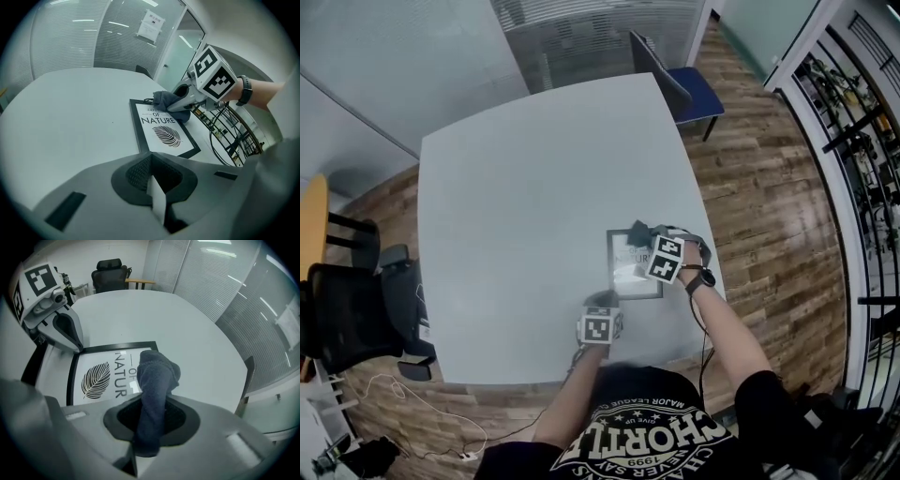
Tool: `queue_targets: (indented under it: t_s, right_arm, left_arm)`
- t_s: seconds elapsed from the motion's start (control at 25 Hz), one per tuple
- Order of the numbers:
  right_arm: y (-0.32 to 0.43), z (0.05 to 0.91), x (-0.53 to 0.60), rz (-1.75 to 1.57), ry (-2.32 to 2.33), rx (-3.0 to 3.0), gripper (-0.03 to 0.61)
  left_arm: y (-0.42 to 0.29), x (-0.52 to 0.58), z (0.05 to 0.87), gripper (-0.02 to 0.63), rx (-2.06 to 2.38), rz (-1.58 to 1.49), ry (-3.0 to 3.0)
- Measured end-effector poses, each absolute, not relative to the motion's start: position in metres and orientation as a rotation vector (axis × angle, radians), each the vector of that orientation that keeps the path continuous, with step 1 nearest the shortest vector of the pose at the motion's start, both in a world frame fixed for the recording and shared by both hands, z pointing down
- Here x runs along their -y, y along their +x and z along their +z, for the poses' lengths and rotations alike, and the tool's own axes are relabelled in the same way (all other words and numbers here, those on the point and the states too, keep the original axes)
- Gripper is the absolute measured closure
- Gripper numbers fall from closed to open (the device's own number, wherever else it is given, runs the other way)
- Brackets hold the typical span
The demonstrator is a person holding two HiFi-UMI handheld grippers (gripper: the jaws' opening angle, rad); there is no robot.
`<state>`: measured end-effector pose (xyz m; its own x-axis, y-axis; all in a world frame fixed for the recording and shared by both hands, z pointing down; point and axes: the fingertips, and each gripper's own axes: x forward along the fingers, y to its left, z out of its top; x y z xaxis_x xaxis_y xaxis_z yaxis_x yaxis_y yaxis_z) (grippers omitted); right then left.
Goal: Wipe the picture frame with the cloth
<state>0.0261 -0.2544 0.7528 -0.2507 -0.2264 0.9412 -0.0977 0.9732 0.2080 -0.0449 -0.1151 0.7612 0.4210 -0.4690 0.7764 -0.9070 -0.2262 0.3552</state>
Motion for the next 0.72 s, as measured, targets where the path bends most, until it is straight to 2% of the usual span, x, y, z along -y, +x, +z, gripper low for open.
queue_targets:
  t_s: [0.28, 0.72]
  right_arm:
    - [0.023, 0.748, 0.252, -0.065, 0.290, 1.859, 0.505]
    - [-0.081, 0.736, 0.218, -0.152, 0.150, 1.979, 0.505]
  left_arm:
    - [-0.047, 0.115, 0.761, 0.607, 1.177, 0.670, 1.849]
    - [-0.047, 0.115, 0.759, 0.607, 1.162, 0.655, 1.861]
